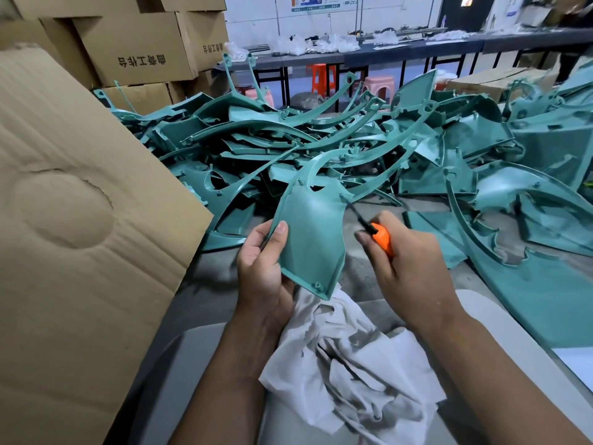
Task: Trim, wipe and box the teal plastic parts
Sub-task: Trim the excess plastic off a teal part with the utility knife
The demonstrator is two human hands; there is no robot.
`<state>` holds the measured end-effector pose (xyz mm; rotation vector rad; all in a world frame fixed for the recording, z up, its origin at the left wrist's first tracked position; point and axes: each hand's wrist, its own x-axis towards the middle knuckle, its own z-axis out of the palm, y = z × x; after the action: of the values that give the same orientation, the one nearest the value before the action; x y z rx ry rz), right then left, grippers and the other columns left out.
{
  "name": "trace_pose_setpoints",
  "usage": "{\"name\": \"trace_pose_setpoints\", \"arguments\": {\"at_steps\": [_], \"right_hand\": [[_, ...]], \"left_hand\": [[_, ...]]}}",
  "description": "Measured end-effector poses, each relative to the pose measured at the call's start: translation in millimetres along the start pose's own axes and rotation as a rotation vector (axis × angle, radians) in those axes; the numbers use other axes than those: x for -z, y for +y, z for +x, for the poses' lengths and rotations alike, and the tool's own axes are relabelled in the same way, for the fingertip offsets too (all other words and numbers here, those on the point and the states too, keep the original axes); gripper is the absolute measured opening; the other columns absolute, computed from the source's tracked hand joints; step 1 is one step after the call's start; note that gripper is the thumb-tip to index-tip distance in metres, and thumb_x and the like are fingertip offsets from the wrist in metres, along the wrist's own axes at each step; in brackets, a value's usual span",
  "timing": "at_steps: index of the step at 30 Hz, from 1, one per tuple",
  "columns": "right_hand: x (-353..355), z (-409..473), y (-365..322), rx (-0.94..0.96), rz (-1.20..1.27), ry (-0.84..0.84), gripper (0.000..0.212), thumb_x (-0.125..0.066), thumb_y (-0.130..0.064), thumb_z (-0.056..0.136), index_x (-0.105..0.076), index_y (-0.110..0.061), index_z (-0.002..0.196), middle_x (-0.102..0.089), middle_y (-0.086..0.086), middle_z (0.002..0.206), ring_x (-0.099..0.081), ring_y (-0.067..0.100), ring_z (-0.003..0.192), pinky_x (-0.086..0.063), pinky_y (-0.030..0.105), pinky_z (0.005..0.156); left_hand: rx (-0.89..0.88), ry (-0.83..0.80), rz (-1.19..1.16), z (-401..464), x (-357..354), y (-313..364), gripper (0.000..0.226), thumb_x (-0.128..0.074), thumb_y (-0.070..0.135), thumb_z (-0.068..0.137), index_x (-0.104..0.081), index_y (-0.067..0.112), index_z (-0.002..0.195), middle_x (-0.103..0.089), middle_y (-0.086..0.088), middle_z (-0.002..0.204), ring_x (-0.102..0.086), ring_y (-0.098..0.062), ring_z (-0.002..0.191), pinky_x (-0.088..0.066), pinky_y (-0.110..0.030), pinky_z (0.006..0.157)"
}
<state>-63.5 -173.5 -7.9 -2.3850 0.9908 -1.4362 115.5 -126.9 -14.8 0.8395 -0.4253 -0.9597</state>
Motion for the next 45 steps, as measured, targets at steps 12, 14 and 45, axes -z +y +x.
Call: {"name": "trace_pose_setpoints", "arguments": {"at_steps": [12,14,45], "right_hand": [[11.4,-2.5,-4.2,0.039,0.333,-0.405,0.045,-0.059,-0.054,0.101,-0.056,-0.022,0.070,-0.047,-0.006,0.052,-0.046,0.014,0.042,-0.035,0.024,0.044],[13.7,-3.0,-6.2,0.038,0.355,-0.384,0.047,-0.059,-0.055,0.101,-0.052,-0.025,0.066,-0.044,-0.008,0.051,-0.042,0.011,0.042,-0.033,0.022,0.045],[0.0,-3.9,-1.8,-0.106,0.106,-0.056,0.045,-0.070,-0.043,0.094,-0.036,-0.035,0.066,-0.034,-0.013,0.046,-0.040,0.013,0.044,-0.025,0.016,0.046]], "left_hand": [[-0.001,-0.004,-0.021,-2.1,0.6,9.5,0.039,-0.065,0.017,0.085,-0.063,-0.001,0.119,-0.071,-0.023,0.106,-0.070,-0.033,0.090,-0.061,-0.043,0.079],[0.008,-0.008,-0.015,-2.8,1.1,10.2,0.048,-0.065,0.019,0.084,-0.060,-0.005,0.125,-0.068,-0.028,0.113,-0.066,-0.037,0.098,-0.056,-0.049,0.090],[-0.061,0.017,0.105,7.9,12.1,12.2,0.022,-0.063,0.009,0.095,-0.068,0.002,0.115,-0.075,-0.020,0.104,-0.072,-0.030,0.087,-0.061,-0.045,0.079]]}}
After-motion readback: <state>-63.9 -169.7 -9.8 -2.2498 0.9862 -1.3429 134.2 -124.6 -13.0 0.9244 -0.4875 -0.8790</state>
